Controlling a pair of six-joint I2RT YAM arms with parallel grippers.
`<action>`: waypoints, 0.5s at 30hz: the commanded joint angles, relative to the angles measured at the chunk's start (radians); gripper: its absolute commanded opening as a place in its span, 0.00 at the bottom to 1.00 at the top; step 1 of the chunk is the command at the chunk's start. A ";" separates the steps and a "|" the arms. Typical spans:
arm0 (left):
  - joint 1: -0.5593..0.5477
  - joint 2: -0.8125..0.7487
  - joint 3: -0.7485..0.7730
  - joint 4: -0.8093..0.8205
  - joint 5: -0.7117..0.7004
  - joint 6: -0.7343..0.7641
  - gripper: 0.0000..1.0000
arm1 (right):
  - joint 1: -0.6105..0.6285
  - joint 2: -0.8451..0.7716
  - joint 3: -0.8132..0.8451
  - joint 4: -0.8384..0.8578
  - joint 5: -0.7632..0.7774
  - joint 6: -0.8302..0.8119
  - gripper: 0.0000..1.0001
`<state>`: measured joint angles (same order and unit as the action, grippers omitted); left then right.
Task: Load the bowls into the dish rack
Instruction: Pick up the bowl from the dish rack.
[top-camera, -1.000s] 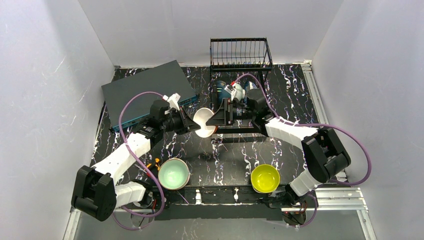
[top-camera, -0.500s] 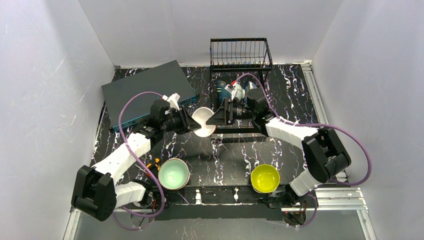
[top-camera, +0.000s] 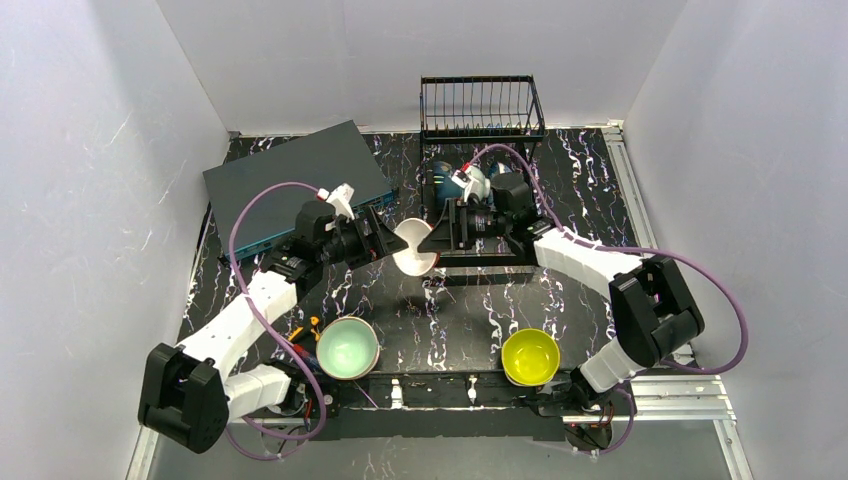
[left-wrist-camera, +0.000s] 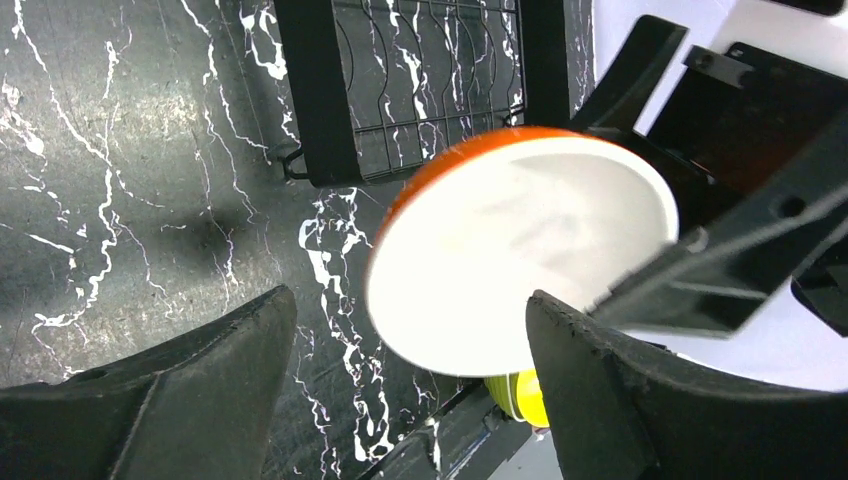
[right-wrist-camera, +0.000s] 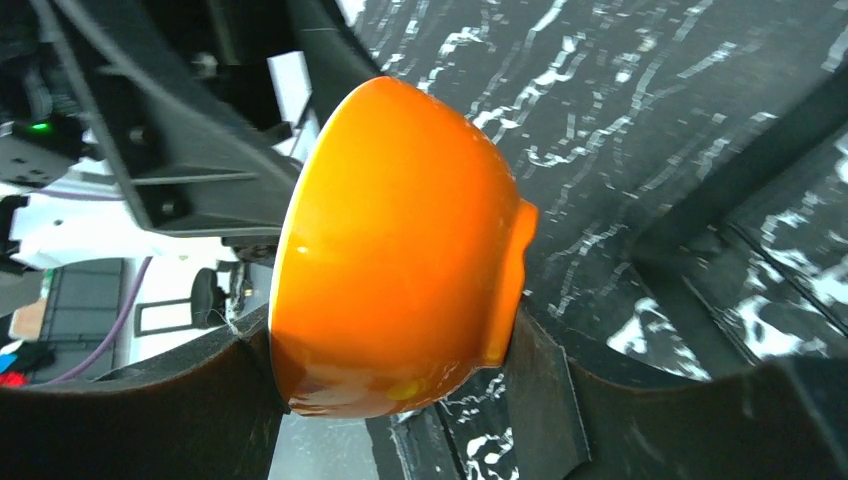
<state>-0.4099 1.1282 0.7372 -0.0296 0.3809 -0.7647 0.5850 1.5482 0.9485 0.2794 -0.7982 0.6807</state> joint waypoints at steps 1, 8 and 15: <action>0.000 -0.041 -0.002 0.009 0.004 0.032 0.85 | -0.039 -0.051 0.053 -0.117 0.073 -0.097 0.01; 0.001 -0.037 0.028 0.025 -0.014 0.087 0.98 | -0.083 -0.087 0.072 -0.276 0.211 -0.202 0.01; 0.041 0.119 0.273 -0.107 -0.007 0.211 0.98 | -0.143 -0.164 0.058 -0.343 0.334 -0.226 0.01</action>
<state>-0.3981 1.1809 0.8429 -0.0574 0.3813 -0.6552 0.4744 1.4670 0.9611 -0.0364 -0.5568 0.4946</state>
